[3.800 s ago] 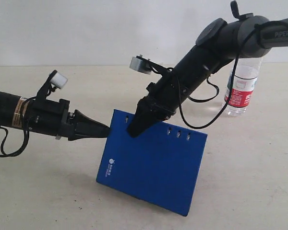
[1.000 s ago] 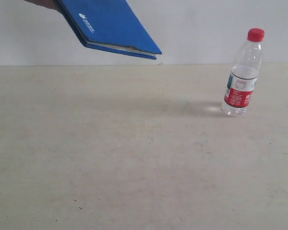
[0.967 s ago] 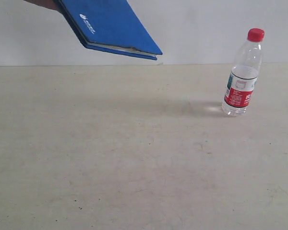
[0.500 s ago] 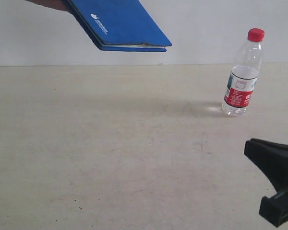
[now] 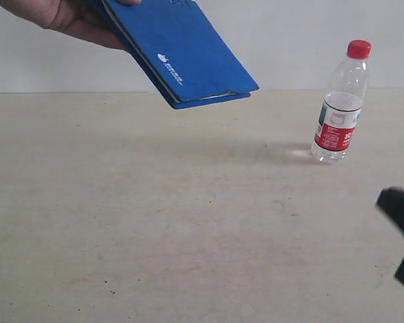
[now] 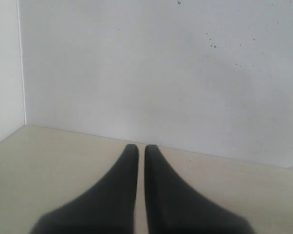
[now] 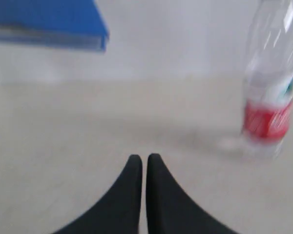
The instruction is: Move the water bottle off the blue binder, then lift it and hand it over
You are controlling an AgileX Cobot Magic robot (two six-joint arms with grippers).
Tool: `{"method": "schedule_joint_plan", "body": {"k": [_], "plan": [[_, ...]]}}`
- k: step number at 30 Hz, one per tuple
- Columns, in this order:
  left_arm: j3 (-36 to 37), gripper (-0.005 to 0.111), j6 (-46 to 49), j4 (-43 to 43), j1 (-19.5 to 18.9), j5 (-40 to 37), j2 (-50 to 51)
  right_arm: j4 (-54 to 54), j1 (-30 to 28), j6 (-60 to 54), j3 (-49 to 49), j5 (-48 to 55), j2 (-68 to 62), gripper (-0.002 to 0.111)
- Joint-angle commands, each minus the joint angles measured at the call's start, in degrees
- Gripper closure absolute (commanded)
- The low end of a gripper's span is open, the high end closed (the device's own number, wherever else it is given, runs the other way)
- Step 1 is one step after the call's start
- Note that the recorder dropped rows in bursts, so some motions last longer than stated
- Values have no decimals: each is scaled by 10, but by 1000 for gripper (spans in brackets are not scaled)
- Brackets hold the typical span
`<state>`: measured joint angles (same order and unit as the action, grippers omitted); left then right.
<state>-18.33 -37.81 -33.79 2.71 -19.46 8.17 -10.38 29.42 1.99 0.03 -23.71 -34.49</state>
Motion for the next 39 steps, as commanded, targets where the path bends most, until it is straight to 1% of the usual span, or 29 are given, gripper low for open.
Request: {"method": "schedule_joint_plan", "body": {"k": [1,2,4,7,9,10,17,19,25,28,39], "plan": [[3,102,0,2,-1,2,-1,39,-136,-146,0,13,130,109],[3,102,0,2,-1,2,-1,39,-149,-139,0,54,156,109],[3,102,0,2,-1,2,-1,38,-170,-136,0,168,227,109],[3,102,0,2,-1,2,-1,34,-181,-136,0,332,325,109],[3,102,0,2,-1,2,-1,32,-192,-136,0,429,345,109],[3,102,0,2,-1,-1,-1,30,-192,-131,0,445,345,109],[3,102,0,2,-1,-1,-5,38,-191,-120,0,442,345,109],[3,102,0,2,-1,0,-5,43,-191,-99,0,432,345,109],[3,102,0,2,-1,0,-5,45,-191,-95,0,407,345,109],[3,102,0,2,-1,0,-5,46,-191,-93,0,441,345,109],[3,102,0,2,-1,0,-5,24,-191,-99,0,441,345,109]]}}
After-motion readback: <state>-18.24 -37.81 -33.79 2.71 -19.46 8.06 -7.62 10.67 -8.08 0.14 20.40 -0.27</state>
